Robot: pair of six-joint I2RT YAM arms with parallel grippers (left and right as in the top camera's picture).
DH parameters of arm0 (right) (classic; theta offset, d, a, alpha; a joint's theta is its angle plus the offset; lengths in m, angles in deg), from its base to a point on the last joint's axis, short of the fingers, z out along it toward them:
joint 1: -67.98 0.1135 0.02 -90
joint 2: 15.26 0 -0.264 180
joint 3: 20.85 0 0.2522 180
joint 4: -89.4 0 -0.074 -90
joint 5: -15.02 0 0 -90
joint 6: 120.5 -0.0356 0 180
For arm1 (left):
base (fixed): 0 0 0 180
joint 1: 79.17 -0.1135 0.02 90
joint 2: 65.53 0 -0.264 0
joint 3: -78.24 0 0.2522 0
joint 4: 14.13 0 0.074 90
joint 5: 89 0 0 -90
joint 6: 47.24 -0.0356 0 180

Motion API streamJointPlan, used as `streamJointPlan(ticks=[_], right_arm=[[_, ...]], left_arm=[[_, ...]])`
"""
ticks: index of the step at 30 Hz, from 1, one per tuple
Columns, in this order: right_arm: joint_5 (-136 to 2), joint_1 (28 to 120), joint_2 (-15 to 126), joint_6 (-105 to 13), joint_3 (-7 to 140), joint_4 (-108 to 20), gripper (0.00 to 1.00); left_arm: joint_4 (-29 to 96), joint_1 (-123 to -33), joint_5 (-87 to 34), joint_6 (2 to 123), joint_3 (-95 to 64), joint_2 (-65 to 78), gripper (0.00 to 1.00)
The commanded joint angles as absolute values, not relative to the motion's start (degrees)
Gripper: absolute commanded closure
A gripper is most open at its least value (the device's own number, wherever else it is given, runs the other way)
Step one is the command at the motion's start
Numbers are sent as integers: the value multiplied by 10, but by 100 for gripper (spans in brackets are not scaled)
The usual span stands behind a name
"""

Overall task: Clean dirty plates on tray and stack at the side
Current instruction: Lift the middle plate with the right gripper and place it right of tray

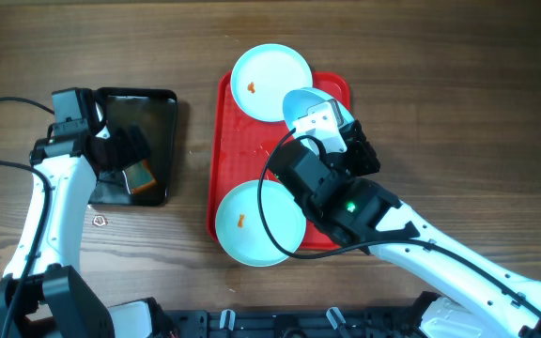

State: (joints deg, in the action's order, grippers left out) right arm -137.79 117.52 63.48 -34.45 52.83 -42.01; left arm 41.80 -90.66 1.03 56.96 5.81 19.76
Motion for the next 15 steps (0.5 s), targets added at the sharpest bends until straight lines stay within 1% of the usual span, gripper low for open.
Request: streamJointPlan(ticks=[1,15], right_arm=[[-1398,1177,627,-336,543,-423,96],[-1397,1177,627,-337,543,-432,96]], left_arm=[[418,-910,4,567,57,197,0],[418,-910,4,567,57,197,0]])
